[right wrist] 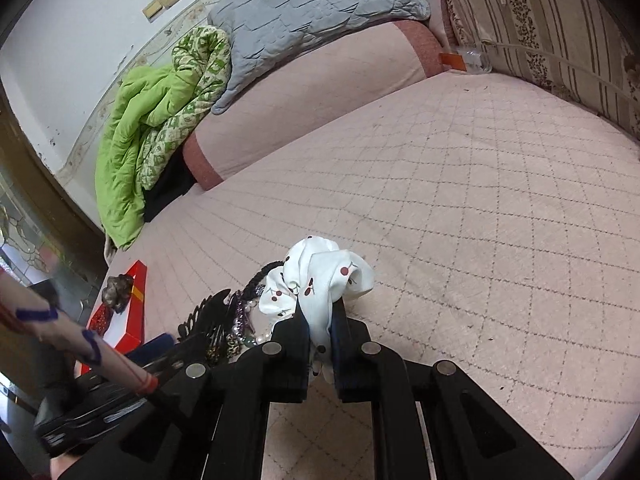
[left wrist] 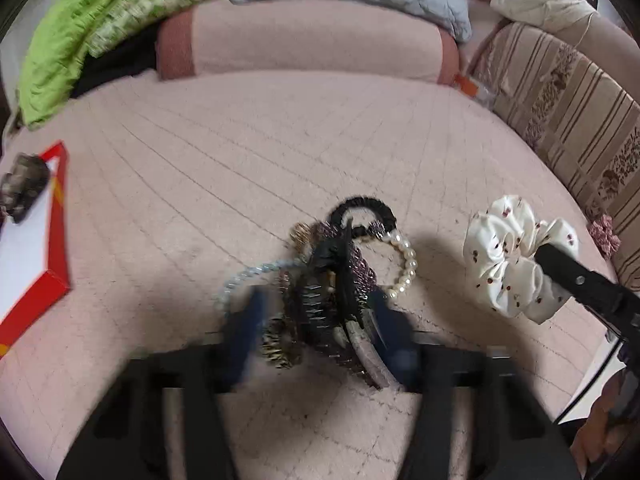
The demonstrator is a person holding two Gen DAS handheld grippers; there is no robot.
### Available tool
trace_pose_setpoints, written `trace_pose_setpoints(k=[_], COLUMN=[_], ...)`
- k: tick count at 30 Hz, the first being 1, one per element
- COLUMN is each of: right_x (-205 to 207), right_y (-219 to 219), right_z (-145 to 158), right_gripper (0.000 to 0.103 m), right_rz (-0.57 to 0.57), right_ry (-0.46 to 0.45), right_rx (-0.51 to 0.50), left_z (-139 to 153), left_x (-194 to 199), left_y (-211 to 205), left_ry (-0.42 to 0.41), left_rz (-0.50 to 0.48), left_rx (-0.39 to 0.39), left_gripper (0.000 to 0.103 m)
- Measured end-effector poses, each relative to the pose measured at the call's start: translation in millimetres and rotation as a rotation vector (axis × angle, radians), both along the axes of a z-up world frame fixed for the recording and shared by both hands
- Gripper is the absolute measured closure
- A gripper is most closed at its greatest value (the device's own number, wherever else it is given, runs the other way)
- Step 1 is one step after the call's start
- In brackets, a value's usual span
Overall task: Organize jewelry
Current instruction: 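Grasp the black claw clip with left tool while right tool grasps white scrunchie, then carry the black clip with left tool while right tool carries white scrunchie to tray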
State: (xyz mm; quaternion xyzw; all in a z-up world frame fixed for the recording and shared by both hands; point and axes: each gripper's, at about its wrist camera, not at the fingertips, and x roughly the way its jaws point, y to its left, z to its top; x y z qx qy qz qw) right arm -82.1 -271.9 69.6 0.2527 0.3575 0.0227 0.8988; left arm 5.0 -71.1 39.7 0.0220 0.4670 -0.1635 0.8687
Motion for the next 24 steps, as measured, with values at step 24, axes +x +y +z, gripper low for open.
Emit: trace_pose_setpoints(k=[24], right_x=[-6.9], right_y=[65.5], right_z=[37.6], right_gripper=[0.093], right_rz=[0.2], right_ry=[-0.211], right_rx=[-0.097], left_z=[60.1], left_x=[-56.3], left_y=[89.1], left_ry=[-0.271], left_rz=[0.07], left_rx=[-0.08], left_gripper=[0.071])
